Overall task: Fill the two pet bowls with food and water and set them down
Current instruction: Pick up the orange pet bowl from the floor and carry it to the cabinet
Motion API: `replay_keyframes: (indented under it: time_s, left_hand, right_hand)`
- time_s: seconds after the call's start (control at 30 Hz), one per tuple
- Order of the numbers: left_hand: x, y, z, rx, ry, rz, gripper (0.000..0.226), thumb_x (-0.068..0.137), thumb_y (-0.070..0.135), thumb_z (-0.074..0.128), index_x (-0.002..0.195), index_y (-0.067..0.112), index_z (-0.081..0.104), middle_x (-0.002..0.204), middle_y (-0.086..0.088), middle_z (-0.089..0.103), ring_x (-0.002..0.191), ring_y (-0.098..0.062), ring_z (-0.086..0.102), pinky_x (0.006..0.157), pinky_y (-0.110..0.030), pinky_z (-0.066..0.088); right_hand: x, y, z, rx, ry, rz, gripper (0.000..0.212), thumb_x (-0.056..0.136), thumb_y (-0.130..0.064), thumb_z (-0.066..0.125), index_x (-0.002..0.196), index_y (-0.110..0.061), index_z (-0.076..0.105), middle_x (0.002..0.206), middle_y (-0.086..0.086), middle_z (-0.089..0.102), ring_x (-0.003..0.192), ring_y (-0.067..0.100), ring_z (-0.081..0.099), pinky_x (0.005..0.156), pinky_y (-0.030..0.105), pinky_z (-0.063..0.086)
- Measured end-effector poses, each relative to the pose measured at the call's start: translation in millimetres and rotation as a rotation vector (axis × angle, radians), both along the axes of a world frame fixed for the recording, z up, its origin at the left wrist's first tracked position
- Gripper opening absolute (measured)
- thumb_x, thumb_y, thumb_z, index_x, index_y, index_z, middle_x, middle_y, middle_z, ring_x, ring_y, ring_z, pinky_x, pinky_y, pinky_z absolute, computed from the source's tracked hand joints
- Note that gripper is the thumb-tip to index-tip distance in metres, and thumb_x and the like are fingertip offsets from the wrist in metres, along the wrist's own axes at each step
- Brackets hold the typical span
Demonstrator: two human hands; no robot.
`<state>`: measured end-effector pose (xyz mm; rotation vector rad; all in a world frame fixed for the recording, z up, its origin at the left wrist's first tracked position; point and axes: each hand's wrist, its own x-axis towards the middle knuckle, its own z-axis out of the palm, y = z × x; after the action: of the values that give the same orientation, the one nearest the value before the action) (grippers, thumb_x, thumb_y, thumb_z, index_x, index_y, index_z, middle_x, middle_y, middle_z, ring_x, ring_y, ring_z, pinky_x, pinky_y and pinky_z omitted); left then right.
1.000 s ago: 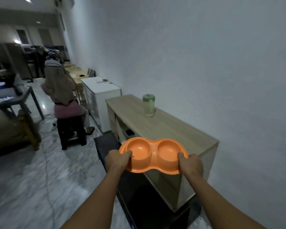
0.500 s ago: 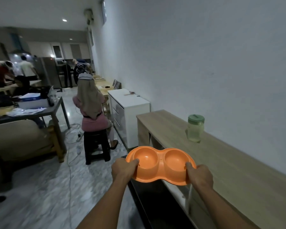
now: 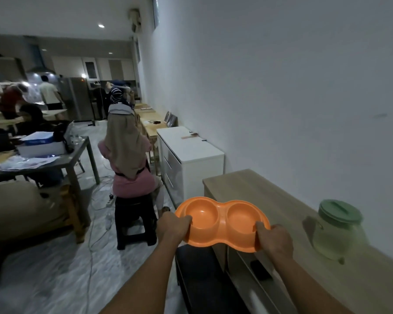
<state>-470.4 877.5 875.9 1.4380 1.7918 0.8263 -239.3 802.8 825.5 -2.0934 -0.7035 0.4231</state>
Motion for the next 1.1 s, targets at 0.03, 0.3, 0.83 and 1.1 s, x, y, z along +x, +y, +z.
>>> replay_keyframes:
  time_s: [0.03,0.3,0.83,1.1]
  left_hand:
    - [7,26,0,-0.003,0.001,-0.007,0.04,0.074,0.035,0.072,0.098,0.003,0.066,0.093,-0.012,0.068,0.082,-0.027,0.065,0.062,-0.029,0.048]
    - [67,191,-23,-0.019,0.06,-0.213,0.042,0.076,0.035,0.069,0.1,0.001,0.067,0.102,-0.016,0.068,0.08,-0.027,0.061,0.059,-0.026,0.043]
    - [254,311,-73,-0.157,0.186,-0.846,0.044,0.081,0.032,0.072,0.11,-0.002,0.068,0.114,-0.02,0.068,0.106,-0.036,0.063,0.069,-0.029,0.041]
    - [328,324,-90,-0.199,0.249,-0.95,0.043,0.075,0.033,0.074,0.105,0.002,0.072,0.106,-0.018,0.071,0.1,-0.035,0.066,0.076,-0.032,0.049]
  right_hand:
    - [5,23,-2,-0.002,0.001,-0.01,0.047,0.088,-0.048,0.057,0.082,-0.002,0.062,0.079,0.014,0.062,0.071,0.032,0.059,0.057,0.032,0.04]
    - [42,152,-28,-0.036,0.025,-0.2,0.047,0.082,-0.051,0.059,0.082,-0.005,0.063,0.083,0.013,0.065,0.075,0.031,0.062,0.063,0.035,0.048]
    - [104,171,-82,-0.141,0.215,-0.872,0.053,0.088,-0.051,0.057,0.096,0.0,0.068,0.102,0.021,0.066,0.095,0.037,0.064,0.076,0.037,0.049]
    - [152,173,-98,-0.199,0.202,-0.987,0.049,0.092,-0.045,0.058,0.096,0.002,0.068,0.096,0.02,0.069,0.091,0.036,0.066,0.079,0.039,0.053]
